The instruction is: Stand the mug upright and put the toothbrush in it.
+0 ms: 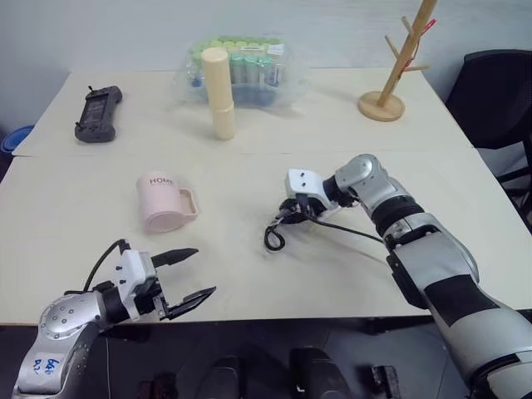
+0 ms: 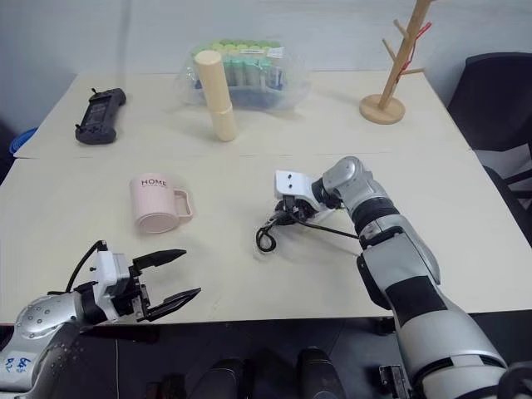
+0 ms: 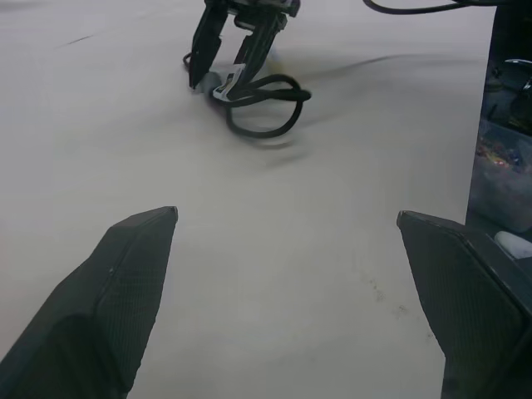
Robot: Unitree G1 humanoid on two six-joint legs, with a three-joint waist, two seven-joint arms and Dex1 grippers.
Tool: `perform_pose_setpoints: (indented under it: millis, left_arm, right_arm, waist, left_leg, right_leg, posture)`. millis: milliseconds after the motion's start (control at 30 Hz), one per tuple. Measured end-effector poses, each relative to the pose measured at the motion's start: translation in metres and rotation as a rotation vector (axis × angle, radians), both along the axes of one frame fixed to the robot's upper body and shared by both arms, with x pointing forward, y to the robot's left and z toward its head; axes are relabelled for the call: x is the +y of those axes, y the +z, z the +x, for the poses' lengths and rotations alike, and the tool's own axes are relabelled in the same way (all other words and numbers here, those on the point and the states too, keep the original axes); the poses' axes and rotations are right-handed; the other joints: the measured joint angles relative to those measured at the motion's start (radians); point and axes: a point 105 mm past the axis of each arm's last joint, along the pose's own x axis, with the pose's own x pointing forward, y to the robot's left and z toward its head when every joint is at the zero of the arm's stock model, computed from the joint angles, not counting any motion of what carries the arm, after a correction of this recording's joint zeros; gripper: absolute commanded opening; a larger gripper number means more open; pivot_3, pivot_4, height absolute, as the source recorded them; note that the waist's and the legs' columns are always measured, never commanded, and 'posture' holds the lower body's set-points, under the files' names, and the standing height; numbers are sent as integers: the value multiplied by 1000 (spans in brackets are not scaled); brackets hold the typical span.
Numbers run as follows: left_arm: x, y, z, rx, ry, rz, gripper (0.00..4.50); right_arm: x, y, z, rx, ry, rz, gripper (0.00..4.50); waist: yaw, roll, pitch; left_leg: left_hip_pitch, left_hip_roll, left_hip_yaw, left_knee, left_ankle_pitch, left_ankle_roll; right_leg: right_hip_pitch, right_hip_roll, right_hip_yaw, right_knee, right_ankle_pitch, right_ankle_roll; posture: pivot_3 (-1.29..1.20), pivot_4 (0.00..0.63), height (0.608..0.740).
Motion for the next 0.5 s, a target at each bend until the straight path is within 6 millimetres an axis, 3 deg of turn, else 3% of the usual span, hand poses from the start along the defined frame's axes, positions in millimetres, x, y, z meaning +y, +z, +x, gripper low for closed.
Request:
perform_pose_setpoints:
  millis: [100, 233, 300, 400, 500]
  left_arm:
    - [0, 0, 4, -15, -5, 7, 4500]
    - [-2, -2, 7, -15, -22, -1, 4500]
    - [-5, -1, 8, -20, -38, -7, 4500]
    - [-9, -1, 8, -19, -61, -14, 4500]
    - [-15, 1, 7, -12, -99, -44, 4500]
  right_arm:
    - [-5, -1, -6, 46, 24, 22, 27]
    - [-16, 16, -12, 84, 18, 252, 23]
    - [-26, 40, -14, 57, -14, 407, 23]
    - [-64, 71, -26, 35, -96, 555, 23]
    - [-140, 77, -49, 27, -378, 548, 23]
  waist:
    - [1, 0, 0]
    - [8, 0, 0]
    - [14, 1, 1]
    - [28, 1, 1]
    - [66, 2, 1]
  left_leg:
    - [0, 0, 0, 0, 0, 0]
    - [-1, 0, -1, 0, 0, 0]
    - [-2, 0, -1, 0, 0, 0]
    - [-2, 0, -2, 0, 0, 0]
    - [-5, -1, -4, 2, -1, 2]
  right_leg:
    - [0, 0, 0, 0, 0, 0]
    - [0, 0, -1, -1, 0, 0]
    - [-1, 0, -1, -1, 0, 0]
    - [-1, 0, -1, -1, 0, 0]
    - [0, -1, -2, -9, 0, 0]
  posture:
    - [0, 150, 740]
    - [0, 150, 740]
    - [0, 150, 740]
    - [0, 150, 740]
    - [0, 150, 740]
